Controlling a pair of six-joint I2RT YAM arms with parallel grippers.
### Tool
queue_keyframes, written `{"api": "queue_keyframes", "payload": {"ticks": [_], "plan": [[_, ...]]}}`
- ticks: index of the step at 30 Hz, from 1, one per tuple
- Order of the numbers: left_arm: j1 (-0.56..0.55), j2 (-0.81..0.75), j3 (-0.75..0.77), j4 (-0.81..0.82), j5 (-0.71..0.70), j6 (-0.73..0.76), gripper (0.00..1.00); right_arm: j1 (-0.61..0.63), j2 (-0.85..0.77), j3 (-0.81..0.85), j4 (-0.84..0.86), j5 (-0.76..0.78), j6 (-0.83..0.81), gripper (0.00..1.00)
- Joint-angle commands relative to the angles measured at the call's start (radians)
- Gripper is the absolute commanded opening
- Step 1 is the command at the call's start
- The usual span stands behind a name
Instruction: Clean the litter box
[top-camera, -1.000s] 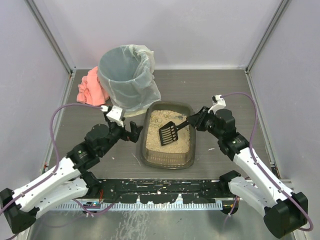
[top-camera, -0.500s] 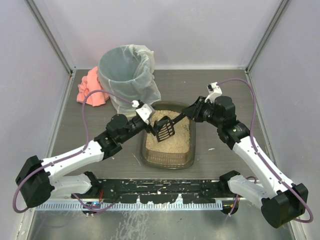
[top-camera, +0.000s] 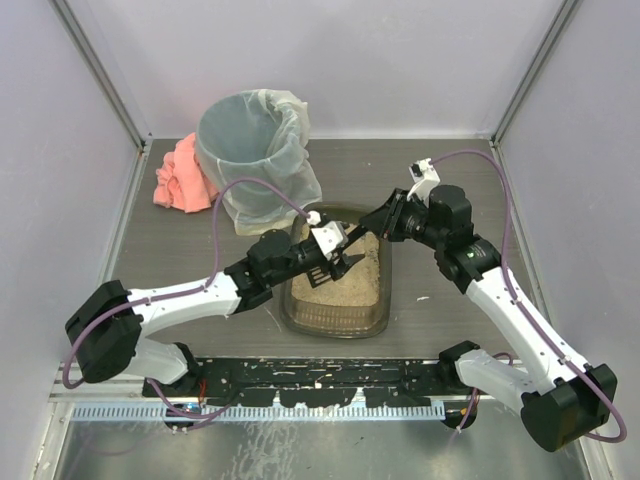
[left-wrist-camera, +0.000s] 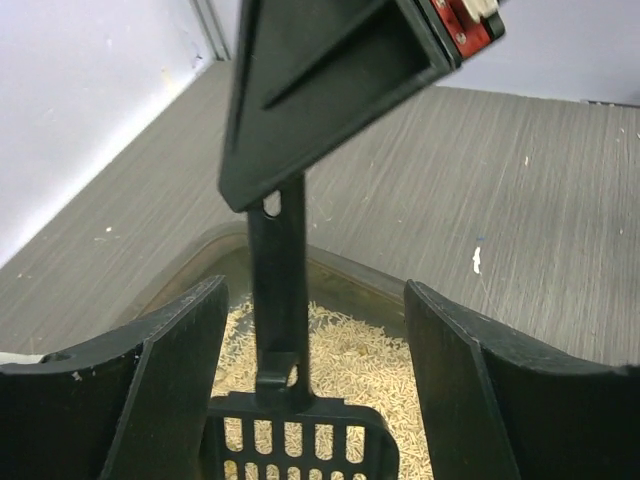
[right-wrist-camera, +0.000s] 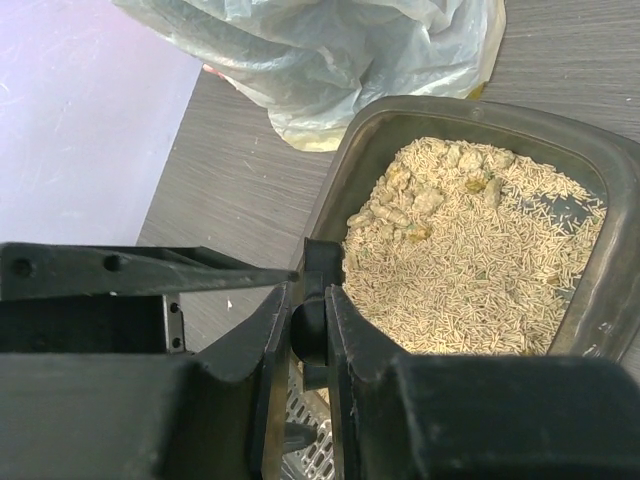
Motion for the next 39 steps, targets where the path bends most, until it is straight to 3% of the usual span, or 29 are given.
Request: {"api": "queue_keyframes", "payload": {"ticks": [1,3,8,13,15,18,22,27,39], "plan": [[-0.011,-0.001,0.002,0.057,-0.023,0.032,0.70,0.000,-0.019,0.061,0.010,-0.018,-0.022,0.01],[-0.012,-0.003,-0.009,0.047,-0.037,0.028,0.64,0.000,-0.022,0.062,0.011,-0.019,-0.030,0.01],[-0.013,0.001,0.003,0.007,-0.059,0.017,0.35,0.000,-0.023,0.053,0.029,-0.053,-0.038,0.01],[-0.012,0.019,0.017,0.002,-0.071,0.018,0.29,-0.001,-0.037,0.046,0.035,-0.067,-0.033,0.01],[-0.013,0.029,0.023,0.000,-0.070,0.018,0.22,-0.002,-0.043,0.046,0.032,-0.068,-0.035,0.03],[-0.013,0.036,0.030,-0.001,-0.065,0.011,0.10,-0.001,-0.046,0.043,0.017,-0.059,-0.038,0.23],[-0.016,0.031,0.029,0.020,-0.056,-0.005,0.01,-0.001,-0.045,0.022,0.010,-0.026,-0.025,0.52],[-0.018,0.019,0.021,0.050,-0.048,-0.019,0.00,0.000,-0.026,-0.012,0.015,-0.006,0.007,0.59],[-0.030,0.048,0.050,0.061,-0.040,-0.041,0.00,0.005,0.033,-0.093,0.115,-0.020,0.060,0.54]]}}
